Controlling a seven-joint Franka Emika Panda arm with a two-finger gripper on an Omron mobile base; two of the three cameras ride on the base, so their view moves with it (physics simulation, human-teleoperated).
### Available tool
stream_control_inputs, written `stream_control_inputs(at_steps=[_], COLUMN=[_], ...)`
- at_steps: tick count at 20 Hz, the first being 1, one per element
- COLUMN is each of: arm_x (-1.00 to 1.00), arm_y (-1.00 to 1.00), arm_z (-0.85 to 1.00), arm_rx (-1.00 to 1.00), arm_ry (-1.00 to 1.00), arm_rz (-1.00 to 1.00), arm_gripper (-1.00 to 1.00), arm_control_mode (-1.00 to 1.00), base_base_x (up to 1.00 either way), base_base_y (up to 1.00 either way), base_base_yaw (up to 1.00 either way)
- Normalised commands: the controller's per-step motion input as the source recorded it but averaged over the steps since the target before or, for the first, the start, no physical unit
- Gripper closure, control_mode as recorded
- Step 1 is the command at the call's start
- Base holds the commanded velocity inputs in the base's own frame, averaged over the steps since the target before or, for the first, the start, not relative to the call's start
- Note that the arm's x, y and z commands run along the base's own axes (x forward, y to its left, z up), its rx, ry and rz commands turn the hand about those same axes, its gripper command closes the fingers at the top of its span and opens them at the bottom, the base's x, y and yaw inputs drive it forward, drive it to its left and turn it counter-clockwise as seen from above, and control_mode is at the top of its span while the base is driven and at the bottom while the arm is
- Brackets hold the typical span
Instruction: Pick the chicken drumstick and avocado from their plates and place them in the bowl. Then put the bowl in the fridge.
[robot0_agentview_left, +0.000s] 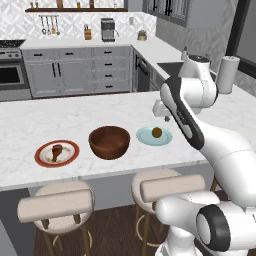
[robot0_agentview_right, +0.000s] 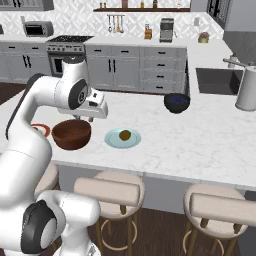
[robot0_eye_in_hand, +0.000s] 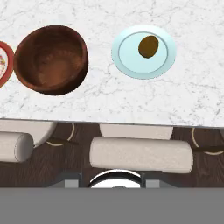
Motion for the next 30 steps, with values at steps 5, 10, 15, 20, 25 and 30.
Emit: stream_control_inputs(at_steps=[5,10,15,20,25,30], arm_x=[-0.06,0.16,0.78,1.00,1.00,0.99], arm_y=[-0.10,-0.67,-0.81,-0.53,-0.08,0.01], arm_z=[-0.10,-0.38,-0.45,-0.49,-0.39,-0.26], arm_rx=[-0.02,-0.13,0.00,0.04,0.12,0.23], arm_ry=[-0.02,-0.05,0.00,0.00,0.02,0.10], arm_rz=[0.00,-0.08,-0.10,-0.13,-0.05,-0.04], arm_gripper=[-1.00,-1.00,-1.00,-1.00,-1.00,-1.00], arm_control_mode=[-1.00,-1.00,-1.00,-1.00,-1.00,-1.00], base_base_x=[0.00,0.00,0.00,0.00,0.00,0.00], base_base_y=[0.00,0.00,0.00,0.00,0.00,0.00], base_base_yaw=[0.00,0.00,0.00,0.00,0.00,0.00])
